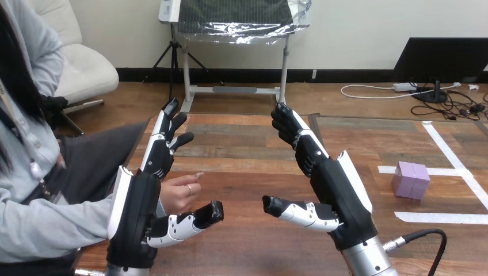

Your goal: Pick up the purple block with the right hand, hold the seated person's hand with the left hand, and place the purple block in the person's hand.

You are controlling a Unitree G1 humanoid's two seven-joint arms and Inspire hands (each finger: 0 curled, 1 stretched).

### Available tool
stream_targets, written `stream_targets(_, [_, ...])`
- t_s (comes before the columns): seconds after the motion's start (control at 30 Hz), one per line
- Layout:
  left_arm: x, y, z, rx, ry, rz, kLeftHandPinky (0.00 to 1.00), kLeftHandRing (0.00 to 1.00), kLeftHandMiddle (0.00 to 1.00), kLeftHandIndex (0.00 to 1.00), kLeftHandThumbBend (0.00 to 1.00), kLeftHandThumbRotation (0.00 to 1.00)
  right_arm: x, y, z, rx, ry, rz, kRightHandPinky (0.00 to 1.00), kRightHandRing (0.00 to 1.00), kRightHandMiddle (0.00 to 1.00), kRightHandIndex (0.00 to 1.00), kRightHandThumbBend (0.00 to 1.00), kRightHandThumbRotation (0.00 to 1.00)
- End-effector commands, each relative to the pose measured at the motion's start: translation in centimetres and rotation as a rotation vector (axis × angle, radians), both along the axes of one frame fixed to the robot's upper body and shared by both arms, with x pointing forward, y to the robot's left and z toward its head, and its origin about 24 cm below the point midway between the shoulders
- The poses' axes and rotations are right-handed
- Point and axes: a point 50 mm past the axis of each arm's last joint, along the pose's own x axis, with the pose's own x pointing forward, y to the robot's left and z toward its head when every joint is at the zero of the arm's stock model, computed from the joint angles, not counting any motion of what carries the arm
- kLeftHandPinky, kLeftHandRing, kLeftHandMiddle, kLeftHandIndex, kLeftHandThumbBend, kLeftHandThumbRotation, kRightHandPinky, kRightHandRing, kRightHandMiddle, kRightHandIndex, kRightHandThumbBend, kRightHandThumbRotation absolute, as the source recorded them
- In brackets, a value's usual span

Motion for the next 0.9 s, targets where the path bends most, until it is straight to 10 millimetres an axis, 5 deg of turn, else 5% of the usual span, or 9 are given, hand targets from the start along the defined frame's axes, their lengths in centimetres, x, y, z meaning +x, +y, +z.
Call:
stream_targets(0.0, [0.7,-0.3,1.5,-0.015,-0.076,-0.006,0.85,0.95,0.98,0.97,1.0,0.66,1.3,-0.5,1.8,0.002,-0.087,-0.019,0.96,0.95,0.95,0.96,1.0,0.54])
stream_targets(0.87, [0.8,-0.4,1.3,-0.027,-0.066,-0.007,0.85,0.94,0.98,0.96,1.0,0.67,4.9,-4.9,6.0,-0.15,-0.225,-0.16,0.86,0.9,0.92,0.93,1.0,0.56])
